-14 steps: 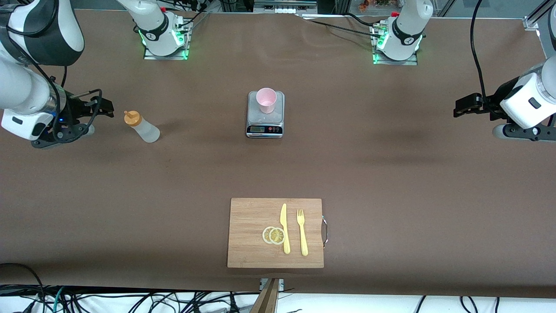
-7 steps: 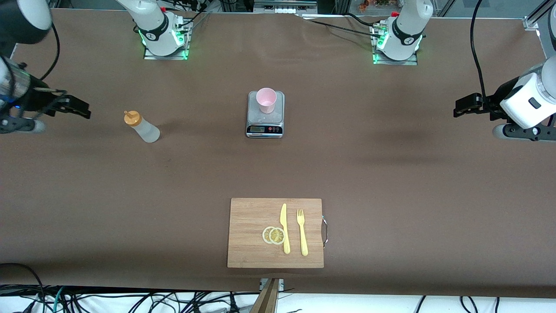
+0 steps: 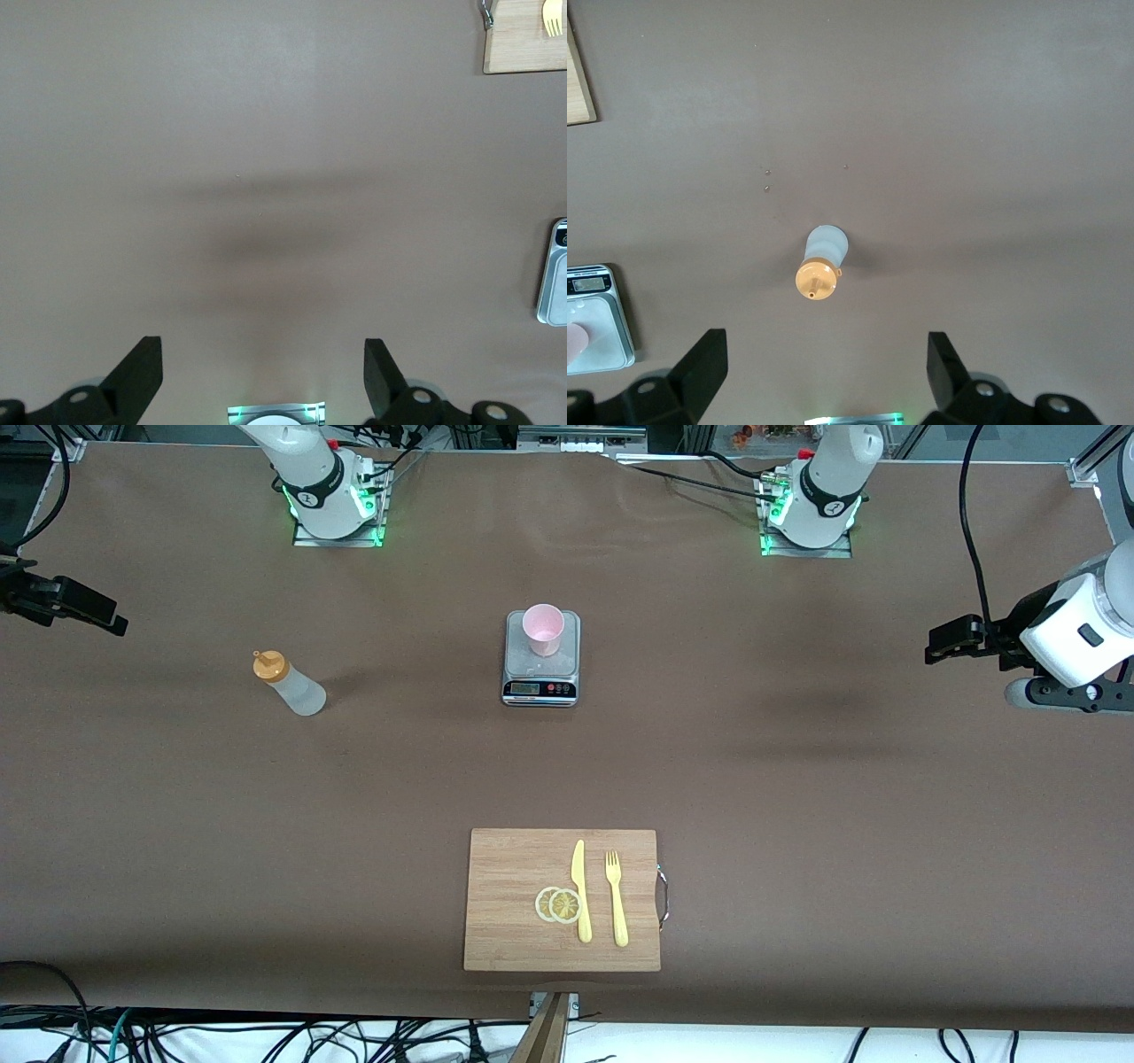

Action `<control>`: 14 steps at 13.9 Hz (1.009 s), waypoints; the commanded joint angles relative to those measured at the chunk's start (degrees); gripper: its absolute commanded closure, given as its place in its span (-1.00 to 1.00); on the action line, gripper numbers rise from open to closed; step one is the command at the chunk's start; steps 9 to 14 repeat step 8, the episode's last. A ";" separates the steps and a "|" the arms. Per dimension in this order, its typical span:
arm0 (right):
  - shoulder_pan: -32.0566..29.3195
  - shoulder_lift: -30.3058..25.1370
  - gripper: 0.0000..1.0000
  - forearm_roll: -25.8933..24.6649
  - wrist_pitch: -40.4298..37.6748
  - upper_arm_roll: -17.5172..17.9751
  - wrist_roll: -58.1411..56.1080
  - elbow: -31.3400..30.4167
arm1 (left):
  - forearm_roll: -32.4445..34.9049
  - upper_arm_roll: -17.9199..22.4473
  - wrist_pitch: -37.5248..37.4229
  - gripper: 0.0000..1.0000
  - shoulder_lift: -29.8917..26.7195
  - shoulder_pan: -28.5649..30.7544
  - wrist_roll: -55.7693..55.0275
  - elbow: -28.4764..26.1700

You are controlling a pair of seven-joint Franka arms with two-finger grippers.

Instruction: Add sauce to pink cup with both arms

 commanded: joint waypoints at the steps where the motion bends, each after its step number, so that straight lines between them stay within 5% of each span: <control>1: 0.46 0.44 -1.00 0.36 1.90 -0.16 0.87 0.19 | 0.77 0.03 -1.28 -1.00 0.91 -0.09 1.30 2.06; 14: 0.37 0.70 -1.00 0.10 4.02 0.02 0.87 0.10 | 0.77 0.03 -1.28 -1.00 0.91 -0.09 1.30 2.06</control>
